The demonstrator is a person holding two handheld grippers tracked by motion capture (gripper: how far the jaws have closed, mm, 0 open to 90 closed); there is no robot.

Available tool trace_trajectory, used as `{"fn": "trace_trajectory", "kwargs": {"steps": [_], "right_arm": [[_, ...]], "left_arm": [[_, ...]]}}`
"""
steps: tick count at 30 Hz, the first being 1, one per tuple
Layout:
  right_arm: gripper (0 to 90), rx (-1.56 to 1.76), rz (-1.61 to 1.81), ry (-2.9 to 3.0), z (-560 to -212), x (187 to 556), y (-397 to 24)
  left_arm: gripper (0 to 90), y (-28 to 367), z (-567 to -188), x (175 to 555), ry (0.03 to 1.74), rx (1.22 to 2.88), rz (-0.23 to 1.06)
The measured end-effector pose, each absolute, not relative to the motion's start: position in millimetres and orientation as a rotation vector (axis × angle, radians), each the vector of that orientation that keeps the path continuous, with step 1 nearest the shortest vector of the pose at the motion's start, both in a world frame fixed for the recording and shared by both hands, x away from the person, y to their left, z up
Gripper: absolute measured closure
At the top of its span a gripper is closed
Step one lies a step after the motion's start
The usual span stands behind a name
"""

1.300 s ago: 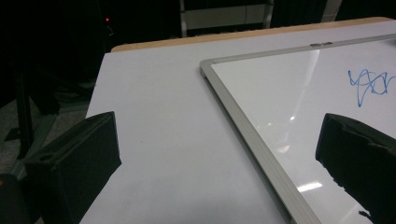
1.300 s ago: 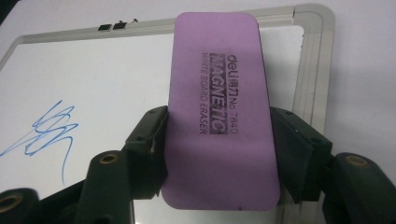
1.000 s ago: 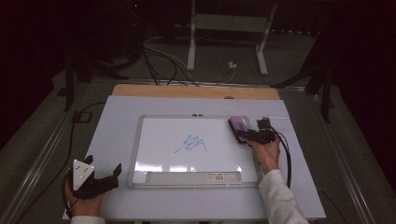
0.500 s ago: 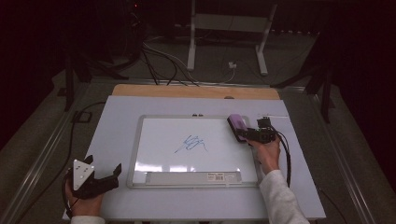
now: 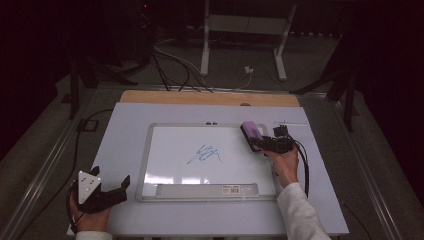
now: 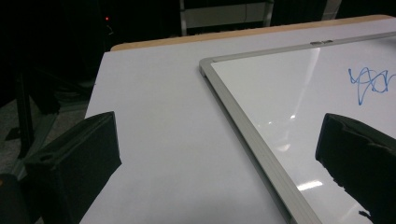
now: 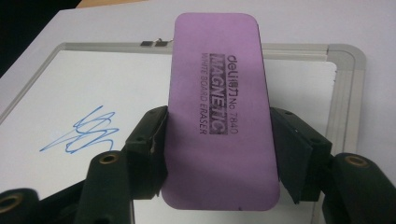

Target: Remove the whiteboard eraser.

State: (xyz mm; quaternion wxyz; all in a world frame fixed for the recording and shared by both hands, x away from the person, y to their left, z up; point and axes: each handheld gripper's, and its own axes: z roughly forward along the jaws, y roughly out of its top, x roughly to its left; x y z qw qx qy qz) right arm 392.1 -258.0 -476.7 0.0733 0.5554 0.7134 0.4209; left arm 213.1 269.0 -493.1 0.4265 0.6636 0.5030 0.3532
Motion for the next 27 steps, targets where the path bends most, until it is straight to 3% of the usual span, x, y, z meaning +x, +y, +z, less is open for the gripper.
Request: {"fn": "trace_trajectory", "kwargs": {"steps": [27], "right_arm": [[40.9, 1.559, 1.257, 2.214, -469.7, 385.1, -235.9]], "left_arm": [[0.6, 269.0, -493.1, 213.1, 1.257, 1.66, 0.883]]}}
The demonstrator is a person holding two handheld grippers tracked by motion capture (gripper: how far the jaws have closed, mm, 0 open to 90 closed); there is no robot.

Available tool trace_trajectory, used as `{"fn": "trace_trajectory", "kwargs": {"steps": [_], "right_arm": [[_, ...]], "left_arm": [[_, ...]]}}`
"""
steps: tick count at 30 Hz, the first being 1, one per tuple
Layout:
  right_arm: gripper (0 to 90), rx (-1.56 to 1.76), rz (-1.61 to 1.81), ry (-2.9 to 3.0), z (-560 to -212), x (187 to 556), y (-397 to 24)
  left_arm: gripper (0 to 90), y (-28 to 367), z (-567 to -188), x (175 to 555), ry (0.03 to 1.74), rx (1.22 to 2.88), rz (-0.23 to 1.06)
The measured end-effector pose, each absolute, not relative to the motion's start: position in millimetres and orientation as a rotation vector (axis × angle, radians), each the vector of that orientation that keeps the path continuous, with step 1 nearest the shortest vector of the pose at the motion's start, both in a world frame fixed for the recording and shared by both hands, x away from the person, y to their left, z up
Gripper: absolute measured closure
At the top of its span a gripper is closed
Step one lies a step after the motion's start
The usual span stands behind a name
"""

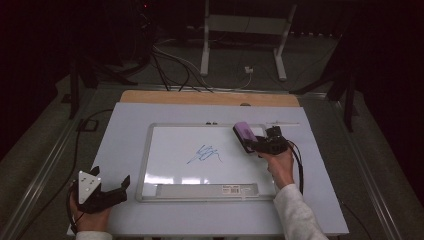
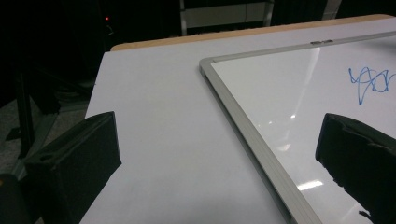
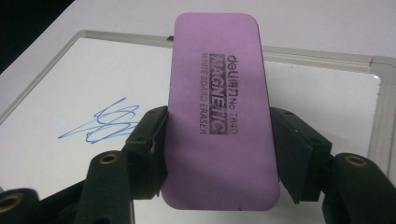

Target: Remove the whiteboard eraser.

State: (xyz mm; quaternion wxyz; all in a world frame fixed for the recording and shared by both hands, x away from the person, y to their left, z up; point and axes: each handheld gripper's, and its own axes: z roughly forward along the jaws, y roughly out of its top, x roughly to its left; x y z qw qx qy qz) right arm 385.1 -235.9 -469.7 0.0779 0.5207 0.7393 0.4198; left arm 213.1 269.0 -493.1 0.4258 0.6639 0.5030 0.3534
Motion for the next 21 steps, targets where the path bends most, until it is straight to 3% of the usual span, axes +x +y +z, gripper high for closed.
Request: {"fn": "trace_trajectory", "kwargs": {"steps": [21], "right_arm": [[40.9, 1.472, 1.244, 2.279, -468.1, 379.5, -217.6]], "left_arm": [[0.6, 269.1, -493.1, 213.1, 1.258, 1.658, 0.883]]}}
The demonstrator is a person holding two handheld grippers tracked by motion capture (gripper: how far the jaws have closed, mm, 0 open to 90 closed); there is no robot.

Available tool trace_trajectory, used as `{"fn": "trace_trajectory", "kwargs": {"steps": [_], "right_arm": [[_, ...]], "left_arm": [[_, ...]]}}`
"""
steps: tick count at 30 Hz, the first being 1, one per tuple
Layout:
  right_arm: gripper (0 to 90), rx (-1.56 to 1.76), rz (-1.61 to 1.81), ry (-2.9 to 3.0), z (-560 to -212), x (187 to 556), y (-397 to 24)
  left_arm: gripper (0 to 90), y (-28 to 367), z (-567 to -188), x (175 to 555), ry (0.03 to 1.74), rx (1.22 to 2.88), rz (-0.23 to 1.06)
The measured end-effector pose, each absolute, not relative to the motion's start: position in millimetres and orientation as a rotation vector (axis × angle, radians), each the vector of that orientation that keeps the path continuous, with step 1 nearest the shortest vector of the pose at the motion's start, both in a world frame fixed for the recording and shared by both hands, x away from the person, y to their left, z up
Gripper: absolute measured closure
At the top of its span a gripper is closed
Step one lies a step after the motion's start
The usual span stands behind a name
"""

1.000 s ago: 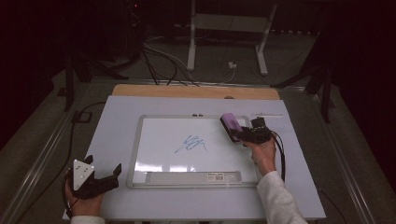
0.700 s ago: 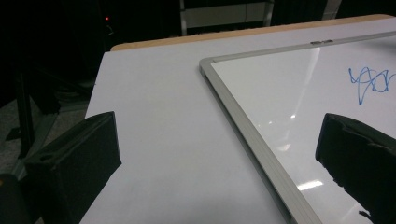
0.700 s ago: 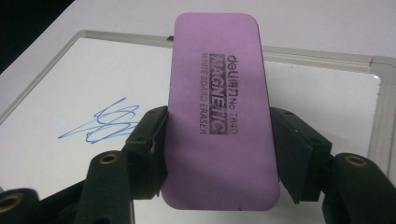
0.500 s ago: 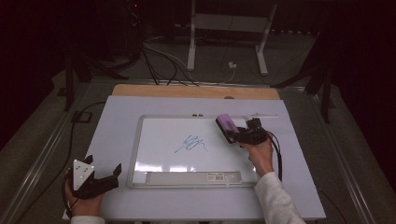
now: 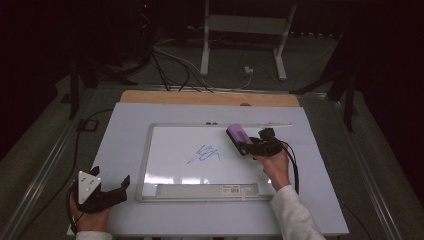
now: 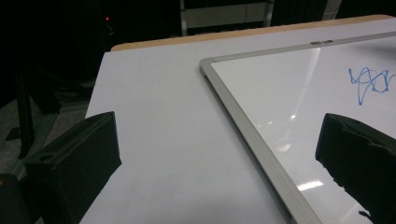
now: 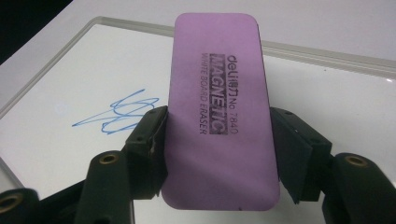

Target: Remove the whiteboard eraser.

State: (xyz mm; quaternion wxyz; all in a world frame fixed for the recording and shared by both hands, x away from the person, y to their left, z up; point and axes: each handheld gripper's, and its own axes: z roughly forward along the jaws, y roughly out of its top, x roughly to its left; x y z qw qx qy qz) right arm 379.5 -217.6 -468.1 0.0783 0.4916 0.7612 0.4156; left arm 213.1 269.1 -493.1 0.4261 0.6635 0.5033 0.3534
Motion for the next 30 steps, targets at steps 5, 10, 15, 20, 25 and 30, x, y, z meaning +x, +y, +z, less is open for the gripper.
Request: {"fn": "trace_trajectory", "kwargs": {"steps": [5, 10, 15, 20, 25, 30], "right_arm": [[40.9, 1.452, 1.242, 2.294, -468.8, 377.8, -214.3], [40.9, 1.429, 1.243, 2.311, -468.7, 375.6, -209.9], [40.9, 1.398, 1.231, 2.334, -469.9, 373.0, -205.7], [40.9, 1.376, 1.224, 2.349, -469.9, 370.2, -202.9], [40.9, 1.353, 1.214, 2.363, -470.4, 367.3, -200.4], [41.0, 1.331, 1.202, 2.379, -471.2, 365.1, -197.4]], "left_arm": [[0.6, 269.1, -493.3, 213.3, 1.257, 1.659, 0.882], [0.6, 269.3, -493.1, 213.1, 1.257, 1.659, 0.883], [0.6, 269.8, -493.1, 212.9, 1.256, 1.655, 0.883], [0.6, 269.4, -492.5, 212.4, 1.253, 1.655, 0.883], [0.6, 268.9, -492.3, 212.4, 1.252, 1.657, 0.885], [0.6, 269.1, -493.0, 212.7, 1.257, 1.657, 0.884]]}}
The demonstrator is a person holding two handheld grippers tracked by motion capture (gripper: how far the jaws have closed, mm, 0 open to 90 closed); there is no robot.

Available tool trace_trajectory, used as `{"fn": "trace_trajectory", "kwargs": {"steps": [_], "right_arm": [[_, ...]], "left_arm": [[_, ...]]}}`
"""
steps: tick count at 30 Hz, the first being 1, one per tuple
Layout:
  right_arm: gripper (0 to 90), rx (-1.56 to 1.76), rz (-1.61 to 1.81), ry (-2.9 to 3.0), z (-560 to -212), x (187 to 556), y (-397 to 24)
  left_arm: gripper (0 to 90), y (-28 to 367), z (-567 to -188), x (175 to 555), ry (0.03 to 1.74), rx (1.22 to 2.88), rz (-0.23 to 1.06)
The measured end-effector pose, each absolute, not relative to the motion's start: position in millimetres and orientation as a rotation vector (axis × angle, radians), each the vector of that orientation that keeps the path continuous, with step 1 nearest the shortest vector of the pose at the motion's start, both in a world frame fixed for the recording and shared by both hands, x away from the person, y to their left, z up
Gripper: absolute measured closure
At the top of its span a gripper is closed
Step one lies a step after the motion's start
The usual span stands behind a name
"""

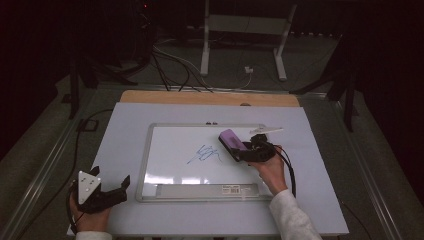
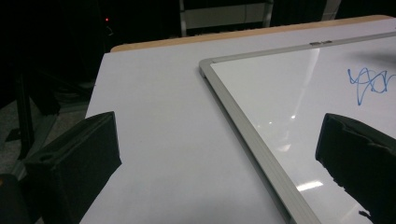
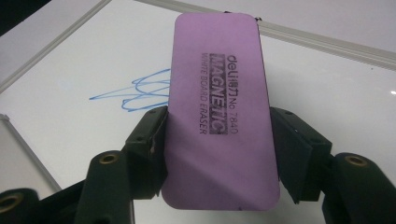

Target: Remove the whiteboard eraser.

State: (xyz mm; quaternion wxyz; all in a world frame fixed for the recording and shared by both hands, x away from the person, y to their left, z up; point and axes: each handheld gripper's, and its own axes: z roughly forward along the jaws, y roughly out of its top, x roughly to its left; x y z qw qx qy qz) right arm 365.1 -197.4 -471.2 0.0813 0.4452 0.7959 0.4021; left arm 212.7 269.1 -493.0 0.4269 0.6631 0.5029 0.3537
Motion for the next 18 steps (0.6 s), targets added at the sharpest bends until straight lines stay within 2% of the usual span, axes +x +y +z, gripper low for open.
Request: {"fn": "trace_trajectory", "kwargs": {"steps": [18], "right_arm": [[41.0, 1.216, 1.137, 2.451, -475.1, 352.7, -183.9]], "left_arm": [[0.6, 269.7, -492.9, 211.6, 1.258, 1.657, 0.888]]}}
